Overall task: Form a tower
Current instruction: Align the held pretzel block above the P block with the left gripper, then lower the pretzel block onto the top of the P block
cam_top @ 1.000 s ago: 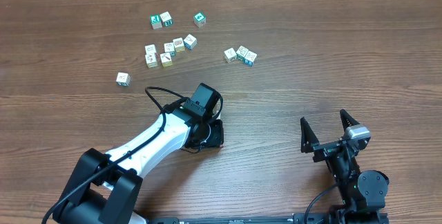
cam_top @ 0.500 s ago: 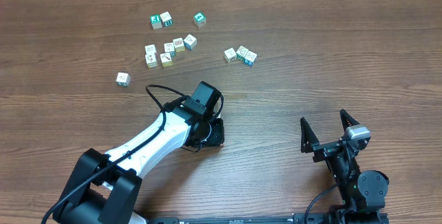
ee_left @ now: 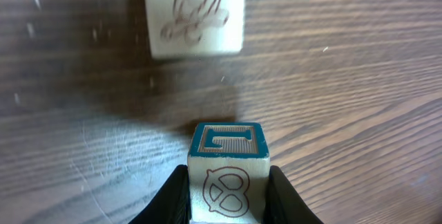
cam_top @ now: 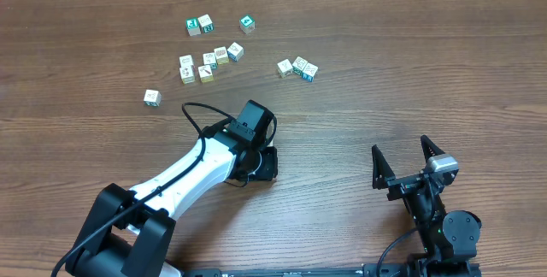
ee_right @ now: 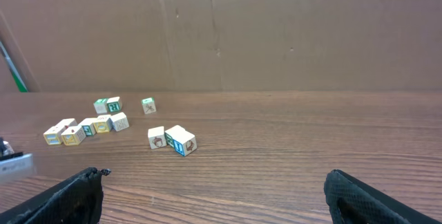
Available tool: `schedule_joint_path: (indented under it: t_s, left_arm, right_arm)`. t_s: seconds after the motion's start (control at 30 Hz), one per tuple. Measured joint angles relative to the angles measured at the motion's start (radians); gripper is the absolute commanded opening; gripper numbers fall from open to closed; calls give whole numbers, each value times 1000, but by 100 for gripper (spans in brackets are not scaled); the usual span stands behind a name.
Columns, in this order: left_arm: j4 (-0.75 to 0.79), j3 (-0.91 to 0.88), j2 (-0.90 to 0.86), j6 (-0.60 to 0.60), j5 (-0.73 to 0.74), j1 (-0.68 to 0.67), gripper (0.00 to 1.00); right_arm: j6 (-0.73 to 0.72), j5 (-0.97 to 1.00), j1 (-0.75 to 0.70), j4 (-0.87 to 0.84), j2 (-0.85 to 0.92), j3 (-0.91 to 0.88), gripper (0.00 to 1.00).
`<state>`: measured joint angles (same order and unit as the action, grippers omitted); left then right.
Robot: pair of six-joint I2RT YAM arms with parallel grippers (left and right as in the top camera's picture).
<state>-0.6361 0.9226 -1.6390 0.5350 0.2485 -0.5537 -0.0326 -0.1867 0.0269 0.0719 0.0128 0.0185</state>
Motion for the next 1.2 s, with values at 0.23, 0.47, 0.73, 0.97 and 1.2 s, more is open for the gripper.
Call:
schedule_joint_path:
  t_s: [0.23,0.47,0.73,0.97,1.2]
  left_arm:
    - [-160,155,-2,-58,-79,26,4]
    - [-168,252,-2,-80,-168,26,4]
    - [-177,258,-19,-83,-225,14,4]
    - [-180,258,-64,-70,-262,-43,4]
    - [-178,258,-90,-63,-305,-55,4]
  right_arm:
    - [0,0,0,0,0,0,100]
    - [0,0,0,0,0,0,100]
    - [0,0,0,0,0,0,100]
    - [0,0,0,0,0,0,100]
    - [0,0,0,0,0,0,100]
